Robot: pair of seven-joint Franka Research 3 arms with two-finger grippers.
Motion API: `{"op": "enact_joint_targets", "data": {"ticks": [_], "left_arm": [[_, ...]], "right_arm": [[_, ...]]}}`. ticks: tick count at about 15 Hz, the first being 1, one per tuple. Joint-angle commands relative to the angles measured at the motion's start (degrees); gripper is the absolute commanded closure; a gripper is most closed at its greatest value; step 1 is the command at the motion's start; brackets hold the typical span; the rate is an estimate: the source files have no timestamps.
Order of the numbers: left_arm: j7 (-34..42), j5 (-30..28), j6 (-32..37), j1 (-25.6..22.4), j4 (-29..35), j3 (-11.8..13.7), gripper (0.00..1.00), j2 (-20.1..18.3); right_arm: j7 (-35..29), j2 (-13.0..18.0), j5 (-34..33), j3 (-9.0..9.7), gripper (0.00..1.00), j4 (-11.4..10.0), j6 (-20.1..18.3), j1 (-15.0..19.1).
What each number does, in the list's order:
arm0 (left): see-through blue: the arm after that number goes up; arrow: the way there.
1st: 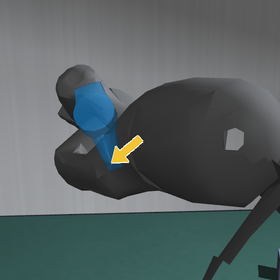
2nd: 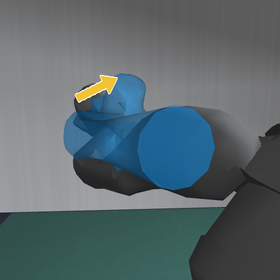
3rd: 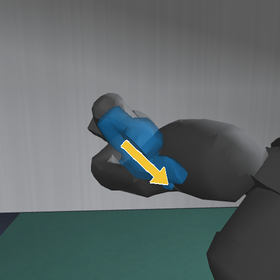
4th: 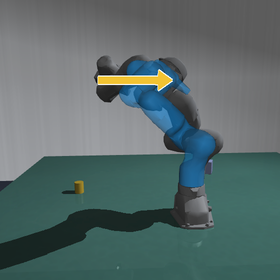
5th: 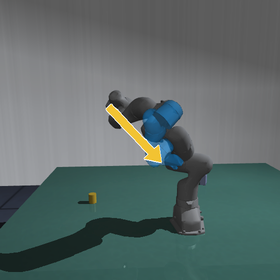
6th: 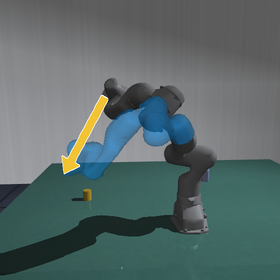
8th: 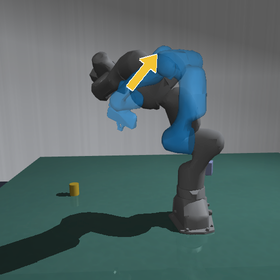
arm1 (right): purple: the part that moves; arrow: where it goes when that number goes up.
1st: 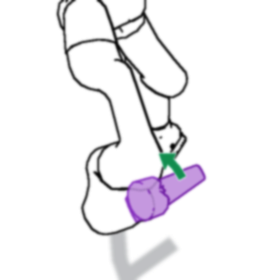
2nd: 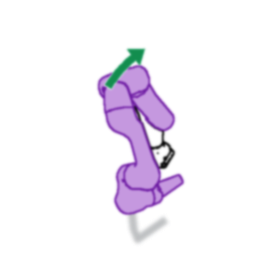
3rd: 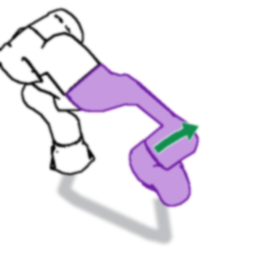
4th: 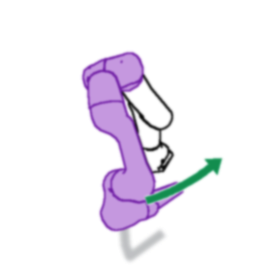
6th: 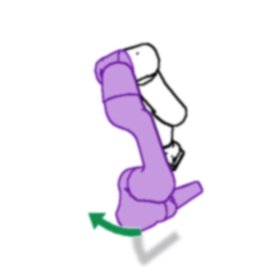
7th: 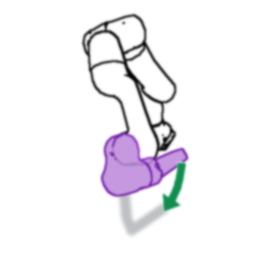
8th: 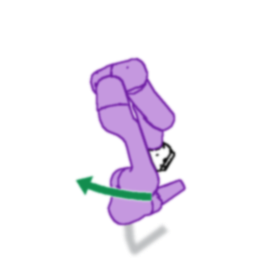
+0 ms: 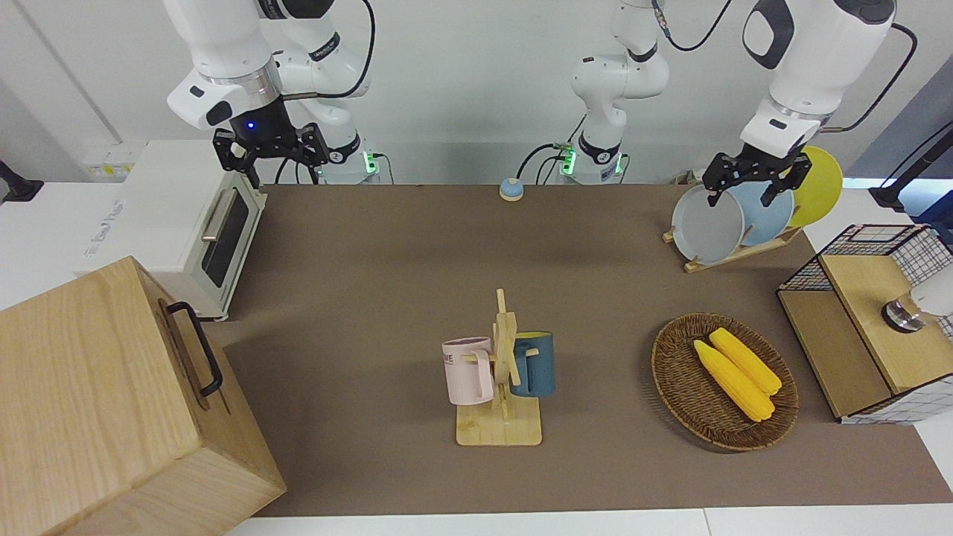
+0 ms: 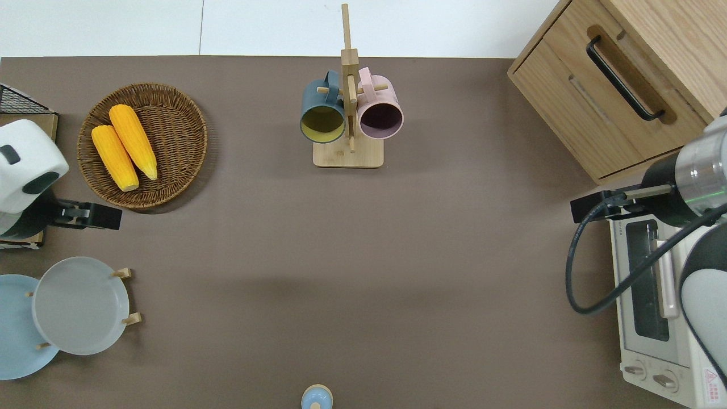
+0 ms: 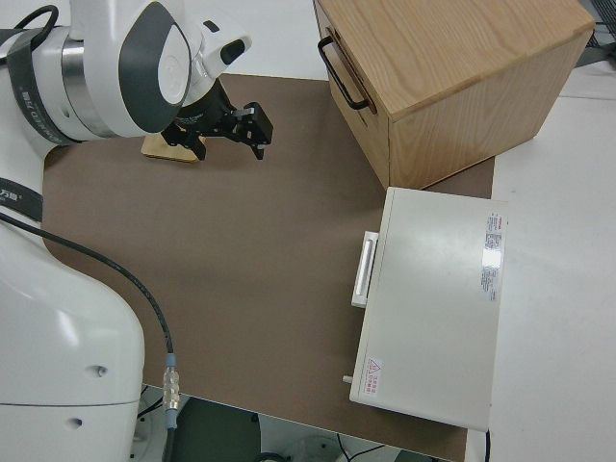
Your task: Pick gray plate from low plate rack and place it on table with left arm
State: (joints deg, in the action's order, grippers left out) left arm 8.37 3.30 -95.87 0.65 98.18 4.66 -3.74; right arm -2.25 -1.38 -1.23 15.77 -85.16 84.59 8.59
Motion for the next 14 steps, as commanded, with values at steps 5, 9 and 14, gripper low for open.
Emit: {"op": "enact_joint_targets", "data": {"ticks": [5,9,14], "left_arm": [[5.4,1.4,3.1,-0.1,1.5,8.3,0.0,-3.1],[5.3,3.4,3.3,-0.2,4.1,8.4,0.0,-4.4],[4.8,3.4,-0.6,-1.2,12.0,8.4,0.0,-8.6]], "right_arm": [[-0.7,0.2,-0.1,1.01,0.017,0.5,-0.8,1.1],[-0.7,0.2,-0.1,1.01,0.017,0.5,-0.7,1.1],[-0.7,0.2,-0.1,1.01,0.017,0.5,-0.8,1.1]]}}
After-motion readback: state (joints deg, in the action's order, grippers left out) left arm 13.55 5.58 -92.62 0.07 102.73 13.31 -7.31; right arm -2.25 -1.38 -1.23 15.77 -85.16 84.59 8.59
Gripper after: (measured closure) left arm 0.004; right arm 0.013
